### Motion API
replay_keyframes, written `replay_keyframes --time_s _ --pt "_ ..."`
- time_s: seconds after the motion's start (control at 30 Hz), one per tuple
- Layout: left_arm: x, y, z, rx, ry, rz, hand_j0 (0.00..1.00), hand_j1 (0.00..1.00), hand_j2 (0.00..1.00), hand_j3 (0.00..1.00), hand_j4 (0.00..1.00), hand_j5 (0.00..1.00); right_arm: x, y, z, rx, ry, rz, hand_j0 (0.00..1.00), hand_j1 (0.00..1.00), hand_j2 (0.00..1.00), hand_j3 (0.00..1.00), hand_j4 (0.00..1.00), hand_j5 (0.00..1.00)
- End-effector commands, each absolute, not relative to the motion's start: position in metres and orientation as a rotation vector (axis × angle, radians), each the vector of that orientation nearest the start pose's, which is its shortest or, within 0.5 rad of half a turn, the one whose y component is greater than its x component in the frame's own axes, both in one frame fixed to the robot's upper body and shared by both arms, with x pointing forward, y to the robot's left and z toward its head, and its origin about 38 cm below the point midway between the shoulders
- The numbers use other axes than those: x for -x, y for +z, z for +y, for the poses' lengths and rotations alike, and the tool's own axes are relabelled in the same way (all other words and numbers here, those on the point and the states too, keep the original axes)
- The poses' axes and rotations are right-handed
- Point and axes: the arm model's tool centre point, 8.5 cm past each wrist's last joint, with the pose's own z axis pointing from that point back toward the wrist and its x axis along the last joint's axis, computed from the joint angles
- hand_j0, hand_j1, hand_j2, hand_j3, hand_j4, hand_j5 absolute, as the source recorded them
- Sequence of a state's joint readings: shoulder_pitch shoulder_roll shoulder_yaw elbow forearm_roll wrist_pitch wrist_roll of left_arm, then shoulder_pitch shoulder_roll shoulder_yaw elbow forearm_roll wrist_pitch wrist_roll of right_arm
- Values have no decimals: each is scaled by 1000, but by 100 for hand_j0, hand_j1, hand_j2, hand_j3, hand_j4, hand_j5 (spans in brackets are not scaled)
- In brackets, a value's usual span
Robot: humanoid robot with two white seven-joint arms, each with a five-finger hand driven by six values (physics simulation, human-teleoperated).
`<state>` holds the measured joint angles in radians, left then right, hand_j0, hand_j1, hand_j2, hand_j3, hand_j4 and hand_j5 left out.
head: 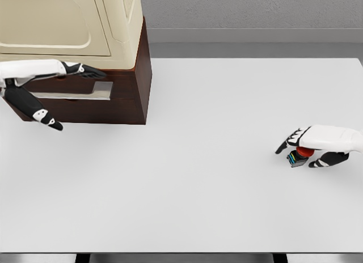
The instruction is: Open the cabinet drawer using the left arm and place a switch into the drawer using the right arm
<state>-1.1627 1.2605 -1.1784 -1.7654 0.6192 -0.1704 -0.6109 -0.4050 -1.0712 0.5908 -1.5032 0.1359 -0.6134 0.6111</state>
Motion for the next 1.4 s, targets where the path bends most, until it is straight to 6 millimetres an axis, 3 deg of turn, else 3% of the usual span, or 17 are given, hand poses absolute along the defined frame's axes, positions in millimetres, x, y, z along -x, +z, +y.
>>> replay_keyframes --time_s 0.0,0.23,0.4,0.57,1.13,1.37 --pt "-390 341 324 69 -1614 -1334 100 100 100 100 100 100 -367 178 -383 143 1990 -1180 72 72 72 72 72 72" --pt "-390 334 327 26 -1642 -1305 100 100 100 100 100 100 -369 176 -390 153 1975 -1167 65 65 65 65 65 65" --pt "-391 330 324 36 -1644 -1309 100 100 100 100 100 100 -369 178 -389 157 1978 -1171 65 65 65 65 65 65" --pt "-390 330 333 6 -1616 -1328 100 100 100 100 100 100 -369 179 -387 156 1984 -1175 64 64 64 64 64 64" --pt "-388 321 342 6 -1579 -1295 100 100 100 100 100 100 -373 186 -387 175 1983 -1191 46 46 46 46 46 46" --pt "-387 322 347 -2 -1569 -1288 100 100 100 100 100 100 -384 197 -374 192 1984 -1256 45 45 45 45 45 45"
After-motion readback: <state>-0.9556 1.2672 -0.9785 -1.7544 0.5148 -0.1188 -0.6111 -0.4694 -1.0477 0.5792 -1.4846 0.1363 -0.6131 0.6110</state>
